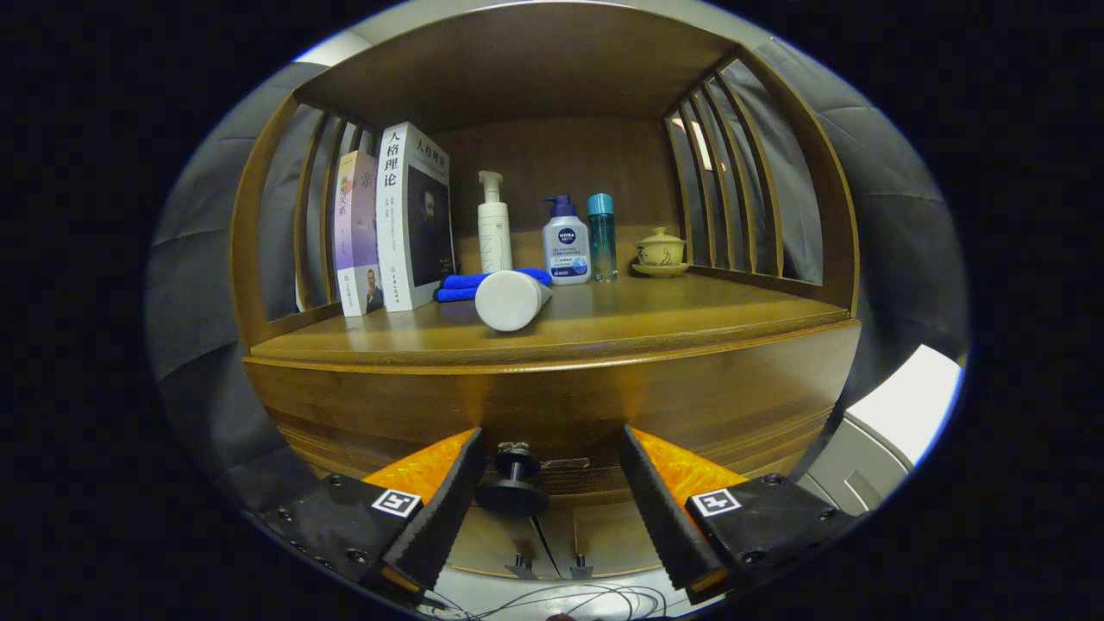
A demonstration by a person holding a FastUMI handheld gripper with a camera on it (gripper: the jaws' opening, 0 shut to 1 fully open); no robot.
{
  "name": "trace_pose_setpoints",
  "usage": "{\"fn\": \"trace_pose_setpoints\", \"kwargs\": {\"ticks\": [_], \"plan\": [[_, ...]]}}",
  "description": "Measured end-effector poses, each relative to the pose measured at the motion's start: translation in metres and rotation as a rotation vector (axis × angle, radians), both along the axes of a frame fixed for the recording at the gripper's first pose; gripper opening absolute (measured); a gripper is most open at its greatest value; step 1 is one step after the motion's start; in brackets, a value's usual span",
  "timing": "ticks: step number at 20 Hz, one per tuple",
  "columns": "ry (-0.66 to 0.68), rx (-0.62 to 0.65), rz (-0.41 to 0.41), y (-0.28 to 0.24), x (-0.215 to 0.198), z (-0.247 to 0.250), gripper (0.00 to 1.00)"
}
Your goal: Pull open the drawer, take out the items inside it, and place them on the countertop above the cabinet.
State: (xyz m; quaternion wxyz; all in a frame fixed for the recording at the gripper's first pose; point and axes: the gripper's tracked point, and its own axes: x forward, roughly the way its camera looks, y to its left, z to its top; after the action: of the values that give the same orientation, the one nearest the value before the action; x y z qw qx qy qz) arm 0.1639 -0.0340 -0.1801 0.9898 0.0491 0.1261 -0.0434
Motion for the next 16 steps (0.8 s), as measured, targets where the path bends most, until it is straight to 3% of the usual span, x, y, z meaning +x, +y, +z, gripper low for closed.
{"fn": "trace_pose_setpoints", "kwargs": {"ticks": [2,5,16], "plan": [[0.011,0.035,-0.029,-0.003,-0.012,0.006,0.98],[-0.075,0.114,-0.028,0.013,-0.03,0.045,0.98],[-0.291,-0.012,0.001,0.025,-0.11,0.146,0.98]]}}
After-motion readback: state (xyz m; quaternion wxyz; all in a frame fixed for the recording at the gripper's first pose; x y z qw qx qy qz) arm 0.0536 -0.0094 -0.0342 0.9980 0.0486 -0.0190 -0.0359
